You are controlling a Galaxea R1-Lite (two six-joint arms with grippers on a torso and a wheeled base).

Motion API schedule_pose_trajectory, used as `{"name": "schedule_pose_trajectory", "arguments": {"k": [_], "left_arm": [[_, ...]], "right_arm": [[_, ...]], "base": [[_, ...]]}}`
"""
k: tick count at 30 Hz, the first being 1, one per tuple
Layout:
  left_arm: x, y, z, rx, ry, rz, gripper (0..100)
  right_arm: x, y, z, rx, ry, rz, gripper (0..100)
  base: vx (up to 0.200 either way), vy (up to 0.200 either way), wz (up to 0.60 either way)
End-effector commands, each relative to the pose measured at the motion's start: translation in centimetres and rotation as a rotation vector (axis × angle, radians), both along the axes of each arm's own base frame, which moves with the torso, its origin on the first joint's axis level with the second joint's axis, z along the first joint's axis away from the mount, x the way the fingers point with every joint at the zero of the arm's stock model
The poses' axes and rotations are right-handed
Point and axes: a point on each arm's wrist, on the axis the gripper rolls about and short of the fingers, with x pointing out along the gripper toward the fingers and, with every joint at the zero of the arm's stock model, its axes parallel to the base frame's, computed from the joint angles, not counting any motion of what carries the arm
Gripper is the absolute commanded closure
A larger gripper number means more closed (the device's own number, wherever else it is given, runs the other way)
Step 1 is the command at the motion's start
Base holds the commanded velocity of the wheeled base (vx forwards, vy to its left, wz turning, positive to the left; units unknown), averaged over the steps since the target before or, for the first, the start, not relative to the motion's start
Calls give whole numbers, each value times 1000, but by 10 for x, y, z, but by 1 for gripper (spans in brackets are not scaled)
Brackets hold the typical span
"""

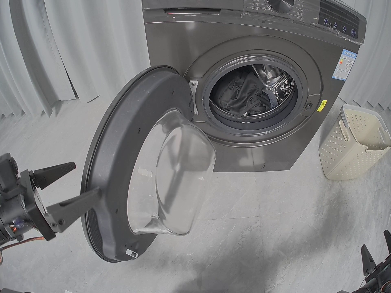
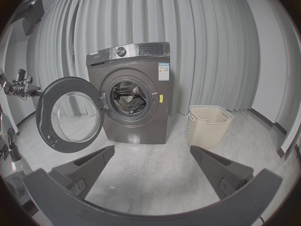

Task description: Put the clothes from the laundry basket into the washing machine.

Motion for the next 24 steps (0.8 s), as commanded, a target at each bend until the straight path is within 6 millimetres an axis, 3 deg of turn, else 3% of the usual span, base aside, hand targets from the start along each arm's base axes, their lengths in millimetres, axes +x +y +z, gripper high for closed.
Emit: {"name": "schedule_pose_trajectory", "arguments": {"k": [1, 6, 11, 24], "left_arm": [[3, 12, 16, -45, -65, 117, 0], [8, 26, 27, -65, -129, 234, 0], [15, 35, 17, -44, -83, 315, 0], [15, 9, -14, 30, 21, 124, 0]], "right_arm": [[0, 0, -5, 0, 4, -1, 0], [0, 0, -5, 0, 4, -1, 0], [0, 0, -5, 0, 4, -1, 0], [0, 0, -5, 0, 4, -1, 0]], "base": [[0, 0, 0], [0, 0, 0], [0, 0, 0], [0, 0, 0]]}}
